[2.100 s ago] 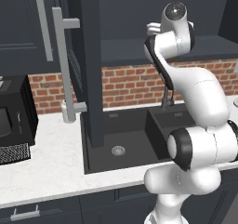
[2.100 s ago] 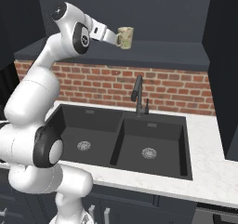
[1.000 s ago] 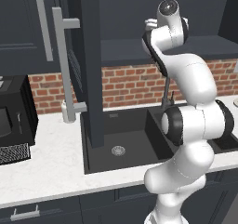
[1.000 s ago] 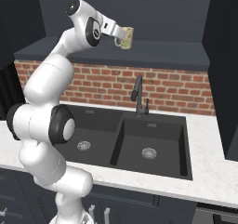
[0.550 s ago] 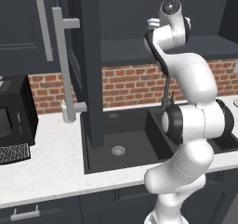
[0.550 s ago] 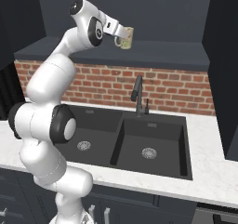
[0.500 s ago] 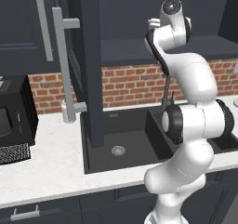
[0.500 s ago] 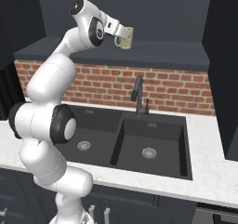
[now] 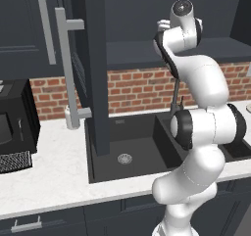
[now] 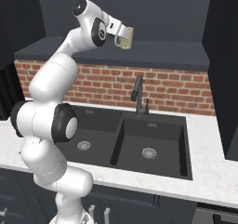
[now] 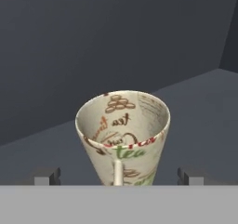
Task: Gather all objects into one cabinet and sort the glasses and bowls to opposite sides.
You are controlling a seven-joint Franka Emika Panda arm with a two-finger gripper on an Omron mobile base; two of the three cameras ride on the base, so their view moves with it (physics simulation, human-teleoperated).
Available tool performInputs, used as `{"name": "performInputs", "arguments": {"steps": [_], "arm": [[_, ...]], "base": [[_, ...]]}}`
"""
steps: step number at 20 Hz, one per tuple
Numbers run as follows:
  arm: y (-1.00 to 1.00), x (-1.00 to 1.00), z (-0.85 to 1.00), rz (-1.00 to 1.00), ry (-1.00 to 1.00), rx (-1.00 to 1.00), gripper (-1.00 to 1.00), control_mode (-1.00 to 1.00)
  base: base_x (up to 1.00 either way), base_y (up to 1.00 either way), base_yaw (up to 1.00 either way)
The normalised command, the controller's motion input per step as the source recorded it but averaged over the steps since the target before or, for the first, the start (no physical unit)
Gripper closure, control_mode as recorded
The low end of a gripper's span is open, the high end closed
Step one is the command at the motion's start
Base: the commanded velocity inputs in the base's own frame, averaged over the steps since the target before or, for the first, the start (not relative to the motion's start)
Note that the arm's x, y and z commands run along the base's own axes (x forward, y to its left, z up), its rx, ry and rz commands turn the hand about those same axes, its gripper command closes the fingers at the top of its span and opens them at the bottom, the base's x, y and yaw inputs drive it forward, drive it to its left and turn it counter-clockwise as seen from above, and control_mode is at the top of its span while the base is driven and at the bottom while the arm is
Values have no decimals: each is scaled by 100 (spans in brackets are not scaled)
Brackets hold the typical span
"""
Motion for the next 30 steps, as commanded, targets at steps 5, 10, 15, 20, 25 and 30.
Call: {"name": "performInputs", "arguments": {"steps": [5, 10, 15, 20, 25, 30], "arm": [[0, 5, -13, -1, 0, -2, -100, -100], [0, 1, -13, -1, 0, -1, -100, -100], [0, 0, -11, -1, 0, -1, -100, -100], [0, 0, -2, 0, 0, 0, 100, -100], [0, 0, 0, 0, 0, 0, 100, -100], [0, 0, 0, 0, 0, 0, 100, -100]], "base": [[0, 0, 0], [0, 0, 0], [0, 0, 0], [0, 0, 0], [0, 0, 0], [0, 0, 0]]}}
